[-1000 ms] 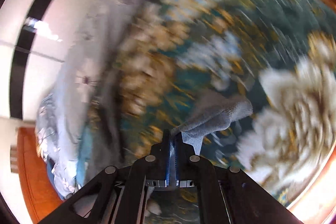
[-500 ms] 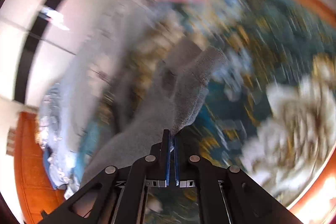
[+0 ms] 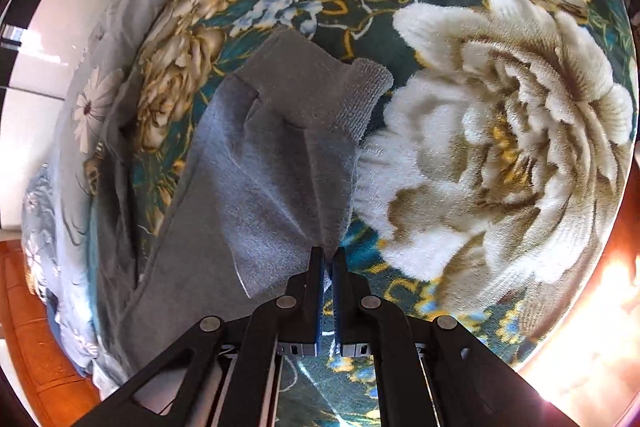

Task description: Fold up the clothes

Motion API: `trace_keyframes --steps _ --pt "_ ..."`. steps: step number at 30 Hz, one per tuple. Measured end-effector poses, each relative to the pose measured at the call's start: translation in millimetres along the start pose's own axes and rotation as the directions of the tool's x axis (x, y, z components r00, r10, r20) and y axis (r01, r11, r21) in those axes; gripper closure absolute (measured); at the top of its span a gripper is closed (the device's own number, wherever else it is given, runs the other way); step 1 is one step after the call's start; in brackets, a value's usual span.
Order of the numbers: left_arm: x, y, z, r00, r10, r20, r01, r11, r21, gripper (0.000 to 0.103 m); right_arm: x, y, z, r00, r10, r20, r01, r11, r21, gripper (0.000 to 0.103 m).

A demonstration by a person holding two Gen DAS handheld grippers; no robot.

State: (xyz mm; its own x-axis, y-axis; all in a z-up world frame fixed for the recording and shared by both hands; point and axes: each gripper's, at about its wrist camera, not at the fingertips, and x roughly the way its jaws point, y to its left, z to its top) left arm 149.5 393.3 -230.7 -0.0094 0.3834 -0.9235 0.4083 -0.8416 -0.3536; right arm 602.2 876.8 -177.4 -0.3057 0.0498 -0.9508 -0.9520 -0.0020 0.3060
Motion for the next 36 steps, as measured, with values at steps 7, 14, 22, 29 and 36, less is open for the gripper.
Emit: trace_keyframes --steps 7,14,22,29,36 --pt "6.2 -17.0 5.8 0.998 0.057 -0.031 -0.054 0.993 0.109 0.079 -5.2 13.8 1.9 0.997 -0.075 0.011 0.076 0.996 -0.041 0.093" --pt "-39.2 -20.8 20.1 1.0 0.003 0.014 -0.005 0.991 0.13 0.055 -59.2 30.3 -4.1 0.986 -0.136 0.094 0.14 0.99 -0.034 0.067" --pt "-92.8 -59.0 75.9 0.978 -0.004 0.208 -0.037 0.98 0.194 0.043 -127.4 86.5 -12.1 0.981 -0.067 0.184 0.08 0.994 -0.068 0.034" --pt "-113.8 -98.6 78.6 0.952 -0.064 0.3 -0.013 0.969 0.248 0.042 -138.1 159.8 18.7 0.966 0.05 0.256 0.002 0.981 -0.196 0.01" --pt "-114.9 -144.8 41.8 0.949 -0.048 0.31 -0.045 0.957 0.286 0.033 -67.4 214.9 77.8 0.971 0.159 0.177 -0.096 0.943 -0.32 0.0"
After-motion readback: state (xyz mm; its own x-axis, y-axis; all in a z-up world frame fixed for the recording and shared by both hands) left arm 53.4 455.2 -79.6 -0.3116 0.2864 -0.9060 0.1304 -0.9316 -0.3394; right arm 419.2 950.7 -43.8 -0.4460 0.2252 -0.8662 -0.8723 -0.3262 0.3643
